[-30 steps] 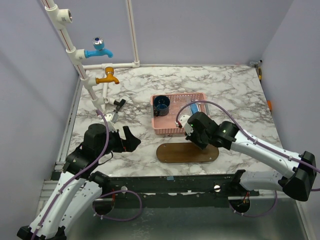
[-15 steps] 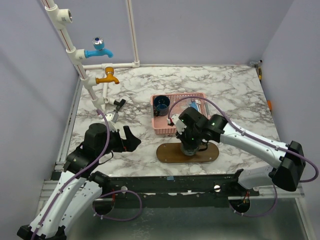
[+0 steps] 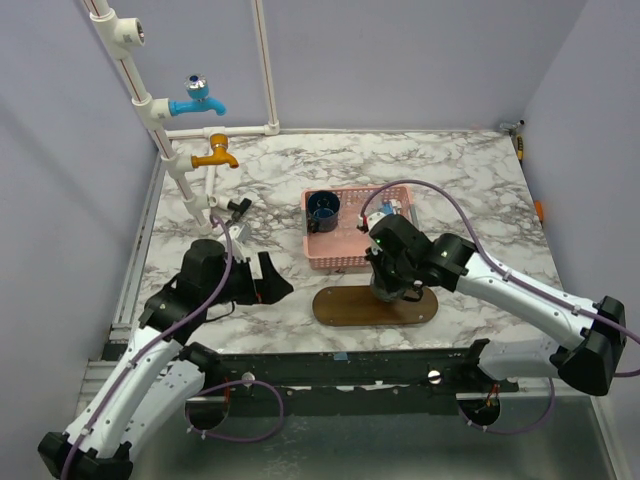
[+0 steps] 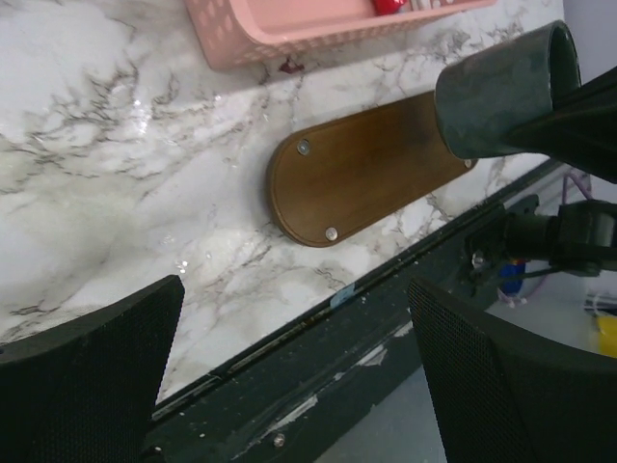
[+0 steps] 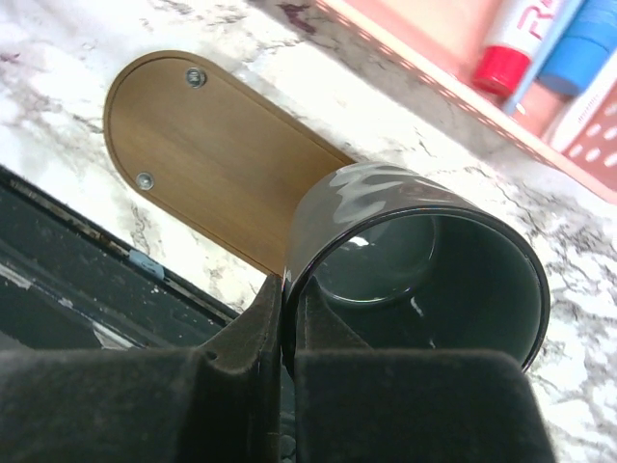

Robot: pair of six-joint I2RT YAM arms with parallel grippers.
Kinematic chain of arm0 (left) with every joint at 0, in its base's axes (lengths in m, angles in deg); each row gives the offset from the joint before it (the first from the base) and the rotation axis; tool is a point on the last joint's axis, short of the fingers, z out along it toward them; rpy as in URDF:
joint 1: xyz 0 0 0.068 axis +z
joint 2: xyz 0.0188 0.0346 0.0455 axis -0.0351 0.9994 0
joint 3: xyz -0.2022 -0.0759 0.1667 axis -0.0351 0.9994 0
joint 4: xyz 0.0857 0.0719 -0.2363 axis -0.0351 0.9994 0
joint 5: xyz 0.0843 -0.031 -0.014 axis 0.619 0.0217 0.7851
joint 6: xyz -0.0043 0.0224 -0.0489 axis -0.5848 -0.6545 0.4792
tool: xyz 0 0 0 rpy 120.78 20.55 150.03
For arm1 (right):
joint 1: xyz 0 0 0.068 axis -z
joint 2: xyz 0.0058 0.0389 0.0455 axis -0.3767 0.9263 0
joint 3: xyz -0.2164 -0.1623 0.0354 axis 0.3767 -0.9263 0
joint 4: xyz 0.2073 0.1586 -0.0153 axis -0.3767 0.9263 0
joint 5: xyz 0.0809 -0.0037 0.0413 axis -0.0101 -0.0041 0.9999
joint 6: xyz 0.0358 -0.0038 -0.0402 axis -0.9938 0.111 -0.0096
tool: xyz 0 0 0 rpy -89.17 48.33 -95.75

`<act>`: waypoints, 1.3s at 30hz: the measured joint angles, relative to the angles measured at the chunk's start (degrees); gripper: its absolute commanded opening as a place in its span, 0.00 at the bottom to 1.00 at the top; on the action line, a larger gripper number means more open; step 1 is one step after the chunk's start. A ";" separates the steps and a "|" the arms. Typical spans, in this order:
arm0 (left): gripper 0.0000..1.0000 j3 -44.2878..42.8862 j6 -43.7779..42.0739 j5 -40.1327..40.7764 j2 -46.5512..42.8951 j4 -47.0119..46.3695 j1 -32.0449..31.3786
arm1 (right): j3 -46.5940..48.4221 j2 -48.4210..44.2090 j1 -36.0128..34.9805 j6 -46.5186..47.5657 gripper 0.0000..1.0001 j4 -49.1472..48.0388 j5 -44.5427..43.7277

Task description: Prepare toiletry sets of a toothbrush and toothpaste on the tray

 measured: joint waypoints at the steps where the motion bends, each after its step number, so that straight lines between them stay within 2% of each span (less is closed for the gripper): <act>1: 0.98 0.72 0.76 -1.42 0.96 -0.92 0.02 | 0.00 -0.17 0.00 -1.03 0.00 0.37 -1.03; 11: 0.92 7.96 9.38 -9.73 6.75 -9.46 -0.46 | 0.00 -0.72 0.00 -9.18 0.00 2.40 -5.22; 17: 0.80 8.81 13.79 -9.42 12.72 -12.63 -5.22 | -1.07 -0.72 0.00 -10.84 0.00 2.32 -5.79; 23: 0.67 3.76 17.22 -0.28 21.44 -9.09 -13.55 | -2.10 -1.88 0.00 -11.21 0.00 1.66 -5.77; 29: 0.62 -6.60 20.20 11.45 34.62 -2.27 -20.06 | -2.75 -2.97 0.00 -11.21 0.00 1.20 -5.73; 34: 0.60 -14.25 21.75 17.64 45.53 3.02 -24.28 | -2.97 -5.03 0.00 -11.19 0.01 1.14 -5.70; 39: 0.60 -18.08 23.02 21.88 50.86 6.91 -26.97 | -2.97 -6.99 0.00 -11.19 0.01 1.16 -5.49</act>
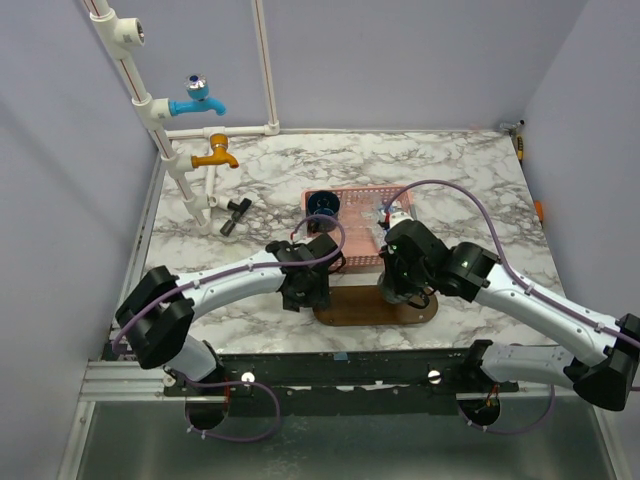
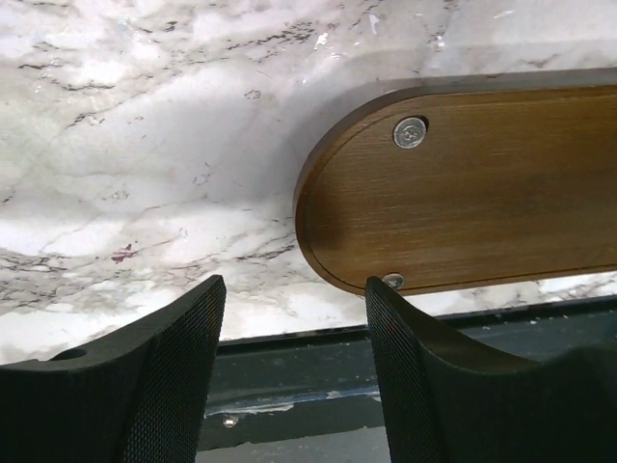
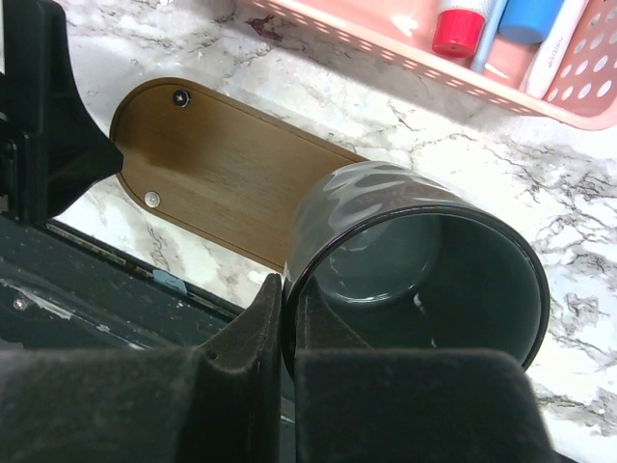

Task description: Prepare toiletry sets of a toothbrush and toothpaste on the tray

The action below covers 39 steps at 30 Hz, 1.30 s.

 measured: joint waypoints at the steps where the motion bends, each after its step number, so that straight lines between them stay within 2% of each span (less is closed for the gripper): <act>1: 0.60 -0.35 0.20 0.52 0.50 0.55 -0.26 | 0.00 -0.15 0.00 0.00 0.00 0.02 0.07; 18: 0.59 -0.92 1.01 3.39 4.94 1.84 -0.76 | -0.17 -0.72 0.00 0.09 0.01 -0.04 1.53; 39: 0.58 -1.42 0.79 6.08 5.35 1.77 -0.74 | -0.33 -0.74 0.00 -0.02 0.01 -0.07 1.88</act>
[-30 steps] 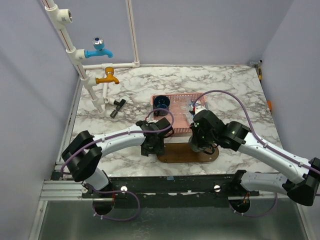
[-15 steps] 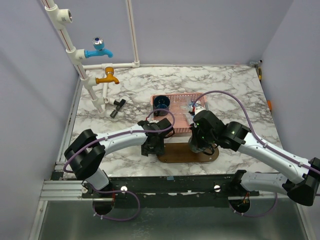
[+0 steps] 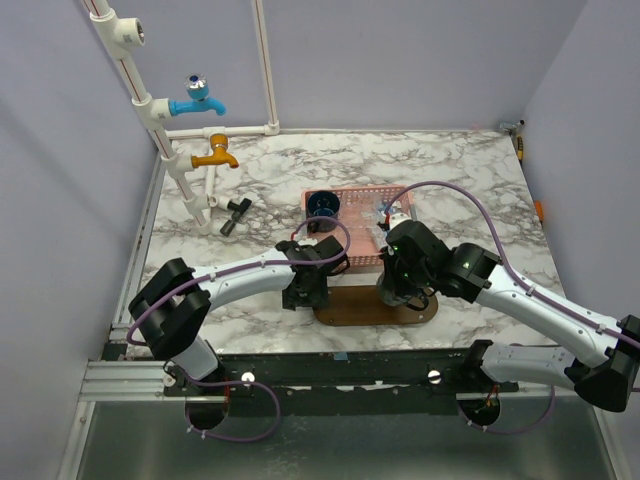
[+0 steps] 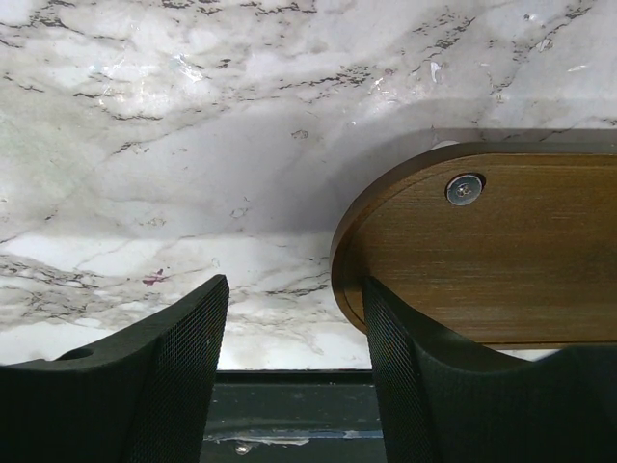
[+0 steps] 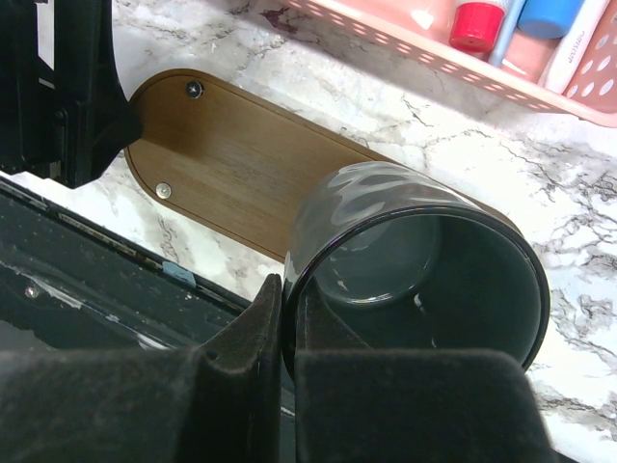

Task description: Prepare toiletry sets of a toothbrush and toothpaste on the tray

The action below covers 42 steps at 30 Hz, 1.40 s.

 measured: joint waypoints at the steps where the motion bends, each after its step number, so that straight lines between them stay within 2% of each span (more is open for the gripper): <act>1: 0.58 0.00 0.00 0.02 0.00 0.00 0.00 | 0.00 0.00 0.00 0.00 0.00 0.00 0.00; 27: 0.57 1.95 -0.24 2.49 -1.60 -0.96 2.71 | -0.02 0.33 0.00 -0.04 0.00 -0.11 0.87; 42: 0.57 5.90 -0.66 4.74 -6.43 0.11 4.13 | -0.02 0.83 0.00 -0.33 0.01 -0.13 0.98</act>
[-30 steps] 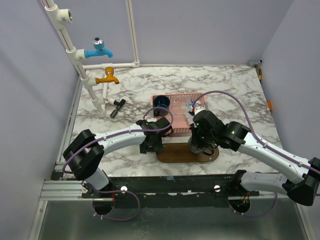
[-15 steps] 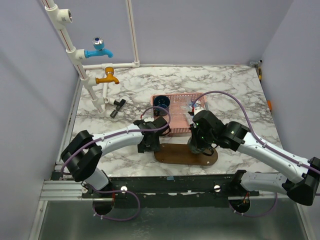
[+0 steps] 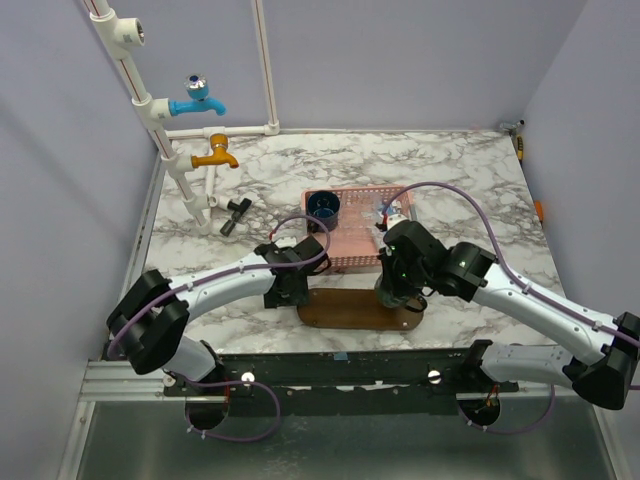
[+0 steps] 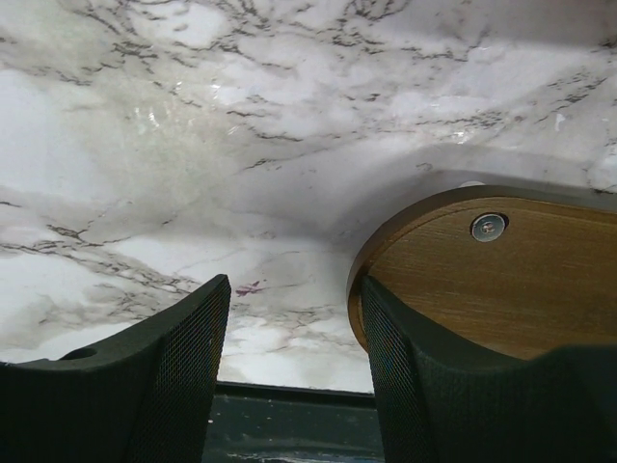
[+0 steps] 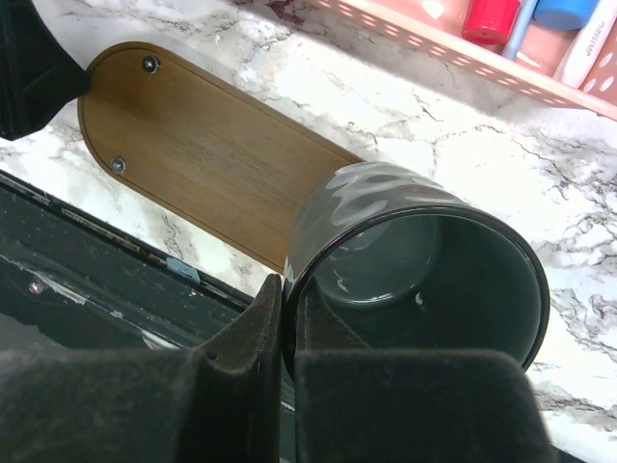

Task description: Prepare toiletry sets of a toothbrush and toothpaste on the tray

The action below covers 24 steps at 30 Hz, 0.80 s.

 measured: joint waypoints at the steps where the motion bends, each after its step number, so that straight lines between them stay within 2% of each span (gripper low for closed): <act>1: 0.57 0.33 0.00 0.07 -0.42 0.15 0.04 | 0.00 0.11 0.00 -0.07 0.01 0.00 0.02; 17: 0.57 5.44 0.11 1.31 -7.17 2.29 1.22 | -1.14 2.95 -0.39 -1.01 0.00 0.00 0.11; 24: 0.65 5.53 -1.22 1.16 -10.27 2.38 1.70 | -1.14 5.25 -1.66 -0.90 0.01 -1.11 0.20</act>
